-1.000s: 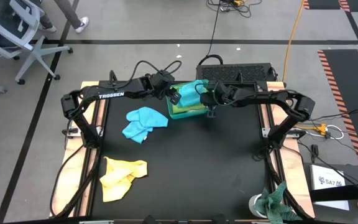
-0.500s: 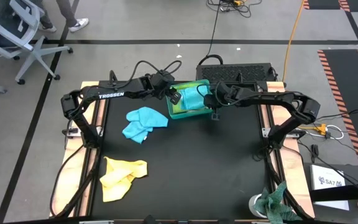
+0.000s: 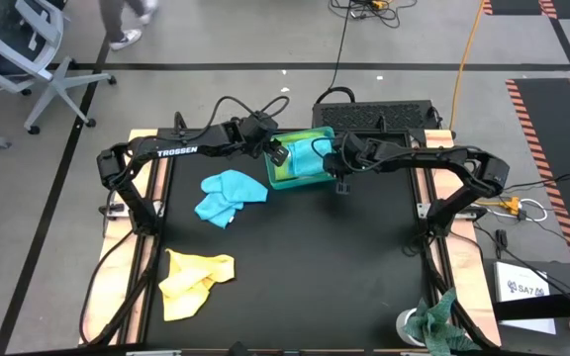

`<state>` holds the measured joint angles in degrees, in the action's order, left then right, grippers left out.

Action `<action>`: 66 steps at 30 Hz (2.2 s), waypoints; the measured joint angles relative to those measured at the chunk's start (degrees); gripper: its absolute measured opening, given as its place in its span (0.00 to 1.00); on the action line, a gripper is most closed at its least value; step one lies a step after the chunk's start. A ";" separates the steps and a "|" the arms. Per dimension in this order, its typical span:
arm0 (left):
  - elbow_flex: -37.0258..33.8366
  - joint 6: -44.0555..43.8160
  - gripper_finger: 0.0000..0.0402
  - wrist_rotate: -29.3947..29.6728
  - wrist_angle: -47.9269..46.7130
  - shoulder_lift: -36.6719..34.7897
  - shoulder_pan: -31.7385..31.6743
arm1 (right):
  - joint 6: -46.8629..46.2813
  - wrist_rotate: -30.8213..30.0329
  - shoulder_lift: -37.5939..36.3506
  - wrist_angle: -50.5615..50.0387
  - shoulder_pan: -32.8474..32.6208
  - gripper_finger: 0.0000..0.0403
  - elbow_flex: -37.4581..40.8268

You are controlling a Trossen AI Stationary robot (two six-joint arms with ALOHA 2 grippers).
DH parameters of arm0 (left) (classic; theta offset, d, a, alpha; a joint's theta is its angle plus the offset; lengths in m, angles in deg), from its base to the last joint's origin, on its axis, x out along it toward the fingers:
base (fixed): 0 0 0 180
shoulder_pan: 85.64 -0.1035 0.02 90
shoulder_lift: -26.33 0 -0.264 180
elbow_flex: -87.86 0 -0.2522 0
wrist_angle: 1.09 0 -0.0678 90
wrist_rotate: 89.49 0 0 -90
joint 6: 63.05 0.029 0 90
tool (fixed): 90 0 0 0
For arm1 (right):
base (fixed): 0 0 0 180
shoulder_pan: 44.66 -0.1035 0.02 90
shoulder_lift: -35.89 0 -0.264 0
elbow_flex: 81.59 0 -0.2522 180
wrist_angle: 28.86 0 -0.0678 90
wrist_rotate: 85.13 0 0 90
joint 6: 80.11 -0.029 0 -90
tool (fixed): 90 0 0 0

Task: Fold microfiber towels
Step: Put the blue microfiber towel into the blue bin

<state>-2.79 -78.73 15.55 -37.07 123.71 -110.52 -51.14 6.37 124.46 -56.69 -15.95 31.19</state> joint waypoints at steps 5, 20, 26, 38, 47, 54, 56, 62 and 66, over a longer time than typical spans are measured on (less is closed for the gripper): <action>0.00 0.00 0.46 0.00 0.00 0.00 0.00 | -3.11 -0.02 0.00 0.00 0.00 0.18 0.00; 0.09 2.14 0.46 -1.44 4.07 0.53 -0.17 | -0.23 -11.67 -12.59 0.39 -3.16 0.38 -0.02; 0.10 2.17 0.46 -4.12 7.40 2.50 -0.37 | -6.45 -11.80 -15.75 0.47 -2.55 0.38 -0.06; 0.00 3.98 0.03 -17.68 18.99 11.11 -0.60 | -13.58 -11.95 -16.57 2.69 -2.58 0.38 -0.04; 0.05 -1.21 0.01 -22.17 20.28 13.55 -1.88 | -15.47 -11.96 -16.57 3.10 -2.58 0.39 -0.04; 0.04 -6.62 0.00 -21.12 16.70 17.82 -2.14 | -15.47 -12.07 -16.57 3.13 -2.58 0.39 -0.04; 0.04 -7.21 0.00 -17.46 13.82 18.55 -2.17 | -15.47 -12.11 -16.57 3.13 -2.58 0.39 -0.04; 0.04 -5.03 0.00 -10.85 9.82 18.22 -2.42 | -17.59 -12.04 -16.55 3.10 -2.58 0.39 -0.04; 1.30 -4.44 0.00 -12.29 11.52 18.06 -2.56 | -17.57 -12.02 -16.57 3.08 -2.58 0.39 -0.04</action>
<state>-1.48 -83.17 3.26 -25.55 141.77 -113.08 -68.71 -5.65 107.90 -53.61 -18.53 31.15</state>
